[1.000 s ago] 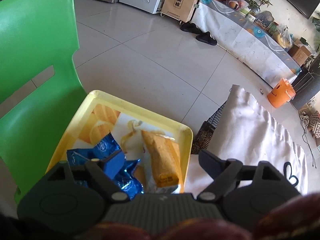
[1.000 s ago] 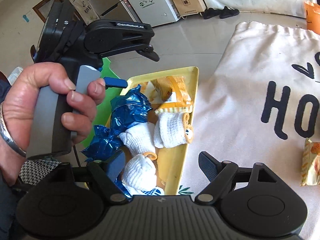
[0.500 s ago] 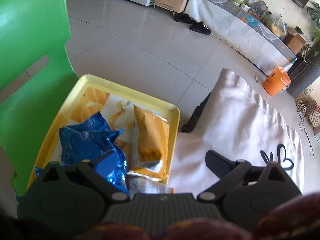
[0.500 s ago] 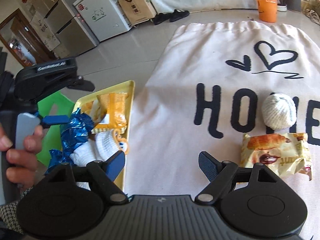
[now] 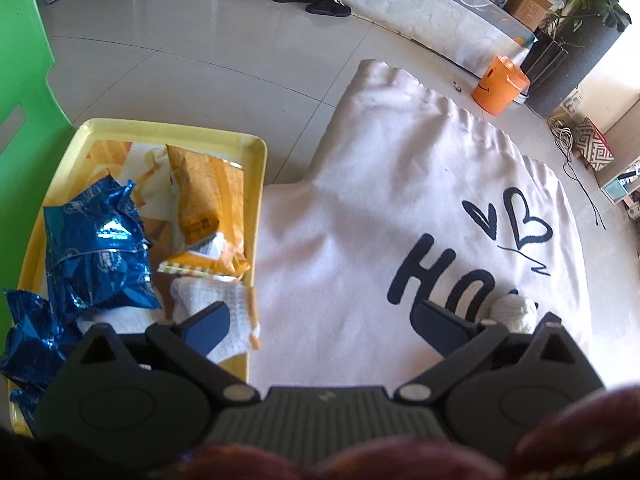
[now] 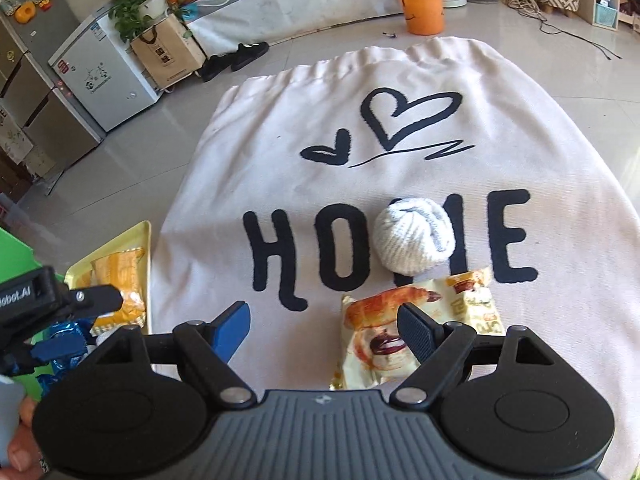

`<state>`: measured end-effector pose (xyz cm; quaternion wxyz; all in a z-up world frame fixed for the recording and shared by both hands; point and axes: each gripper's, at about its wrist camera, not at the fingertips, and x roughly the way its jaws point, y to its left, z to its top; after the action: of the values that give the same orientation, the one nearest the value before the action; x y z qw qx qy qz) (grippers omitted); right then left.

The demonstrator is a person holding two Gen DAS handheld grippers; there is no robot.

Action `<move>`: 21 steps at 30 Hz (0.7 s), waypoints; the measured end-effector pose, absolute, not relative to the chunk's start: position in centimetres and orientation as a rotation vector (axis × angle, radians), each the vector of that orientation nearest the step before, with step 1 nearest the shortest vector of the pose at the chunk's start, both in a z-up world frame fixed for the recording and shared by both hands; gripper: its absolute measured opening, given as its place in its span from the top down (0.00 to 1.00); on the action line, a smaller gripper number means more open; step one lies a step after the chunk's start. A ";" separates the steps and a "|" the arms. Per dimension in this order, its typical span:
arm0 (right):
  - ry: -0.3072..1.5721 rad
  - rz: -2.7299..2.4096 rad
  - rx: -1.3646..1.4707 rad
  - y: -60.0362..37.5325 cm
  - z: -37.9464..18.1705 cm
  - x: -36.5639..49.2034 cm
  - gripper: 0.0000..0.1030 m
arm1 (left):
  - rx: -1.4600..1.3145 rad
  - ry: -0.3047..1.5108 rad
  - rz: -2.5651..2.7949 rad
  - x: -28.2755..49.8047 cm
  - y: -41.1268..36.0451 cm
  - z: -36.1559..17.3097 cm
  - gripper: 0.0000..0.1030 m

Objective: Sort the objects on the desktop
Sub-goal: 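Move both open tools back toward the white knit ball and croissant packet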

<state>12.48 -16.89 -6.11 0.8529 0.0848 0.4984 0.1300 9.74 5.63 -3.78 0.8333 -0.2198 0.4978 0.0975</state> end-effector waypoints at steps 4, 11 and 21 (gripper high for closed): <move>1.058 0.211 0.200 -19.7 -5.9 14.1 0.21 | -0.455 1.087 0.150 9.8 3.7 -4.3 0.01; 1.101 0.065 0.217 -24.3 -7.9 16.9 0.21 | -0.406 1.161 0.057 9.4 -0.5 -5.6 0.01; 1.146 -0.070 0.168 -26.7 -10.3 18.0 0.21 | -0.325 1.247 -0.020 8.9 -4.6 -7.6 0.01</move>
<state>17.99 -26.75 -10.25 0.8362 0.0795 0.5416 -0.0332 8.88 -4.63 -7.55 0.7995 -0.1515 0.5812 -0.0092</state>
